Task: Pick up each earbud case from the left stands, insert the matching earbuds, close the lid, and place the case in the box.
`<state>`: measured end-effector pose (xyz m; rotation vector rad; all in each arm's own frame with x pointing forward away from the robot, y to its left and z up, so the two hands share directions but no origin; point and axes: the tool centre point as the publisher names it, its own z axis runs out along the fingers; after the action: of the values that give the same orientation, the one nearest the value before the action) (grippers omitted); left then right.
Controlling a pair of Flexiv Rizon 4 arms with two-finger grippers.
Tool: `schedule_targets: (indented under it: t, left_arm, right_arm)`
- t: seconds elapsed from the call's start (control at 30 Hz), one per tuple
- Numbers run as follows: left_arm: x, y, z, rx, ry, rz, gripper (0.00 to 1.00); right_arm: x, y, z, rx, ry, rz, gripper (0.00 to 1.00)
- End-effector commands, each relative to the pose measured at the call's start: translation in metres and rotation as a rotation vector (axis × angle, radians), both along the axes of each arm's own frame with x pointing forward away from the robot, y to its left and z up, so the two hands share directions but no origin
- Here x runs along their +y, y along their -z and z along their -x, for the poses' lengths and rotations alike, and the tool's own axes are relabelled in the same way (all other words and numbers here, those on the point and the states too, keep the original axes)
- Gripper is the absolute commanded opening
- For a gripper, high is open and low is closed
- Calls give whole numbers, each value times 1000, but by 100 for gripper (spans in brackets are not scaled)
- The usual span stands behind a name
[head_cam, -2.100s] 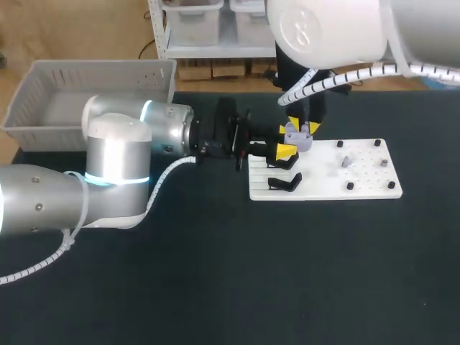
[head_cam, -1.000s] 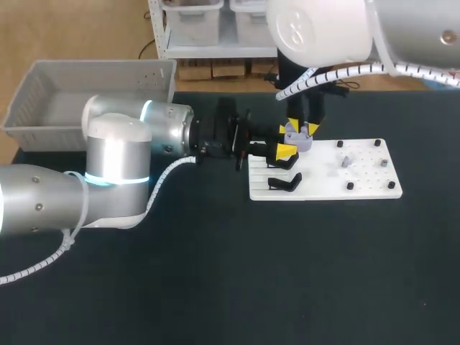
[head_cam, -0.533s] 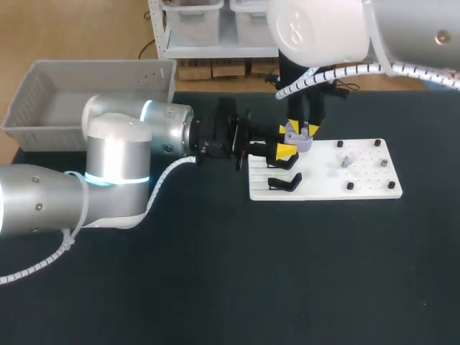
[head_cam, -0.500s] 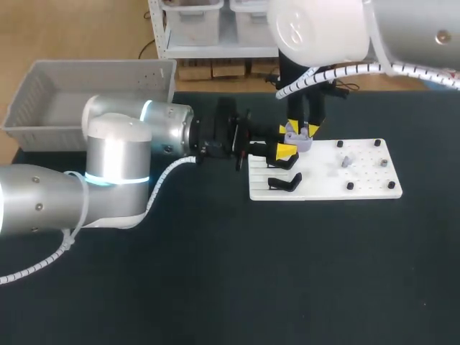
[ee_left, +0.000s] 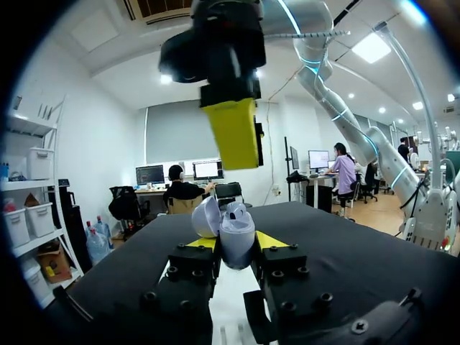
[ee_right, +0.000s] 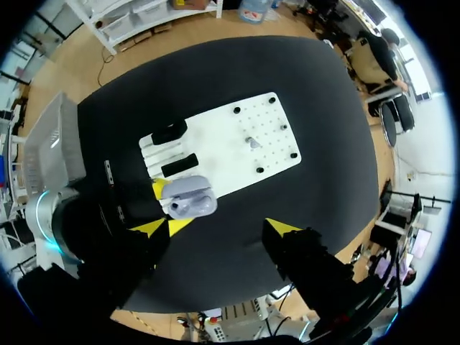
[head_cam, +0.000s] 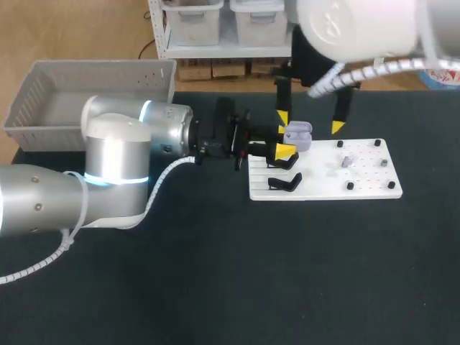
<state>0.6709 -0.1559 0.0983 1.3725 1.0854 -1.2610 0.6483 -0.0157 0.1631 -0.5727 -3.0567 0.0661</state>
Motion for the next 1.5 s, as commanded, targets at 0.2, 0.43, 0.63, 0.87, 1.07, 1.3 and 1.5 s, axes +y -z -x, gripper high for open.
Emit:
schedule_targets:
  t: [0.2, 0.43, 0.63, 0.87, 1.07, 1.3, 1.5]
  left_arm:
    - [17, -2, 1, -2, -13, -11, 0]
    - [19, -3, 0, -10, -12, -13, 0]
    - [19, -3, 0, -10, -12, -13, 0]
    - [19, -3, 0, -10, -12, -13, 0]
    - [19, -3, 0, -10, -12, -13, 0]
    - [19, -3, 0, -10, -12, -13, 0]
    - [19, -3, 0, -10, -12, -13, 0]
  right_arm:
    - [-54, 2, 39, -285, -9, -92, 82]
    - [-68, 9, 34, -326, -16, -96, 77]
    - [-76, 27, 19, -318, -53, -106, 65]
    - [-81, 58, 1, -283, -121, -86, 76]
    - [-86, 88, -14, -251, -159, -47, 64]
    - [-89, 110, -23, -230, -181, -37, 61]
    - [-91, 123, -30, -219, -181, -60, 64]
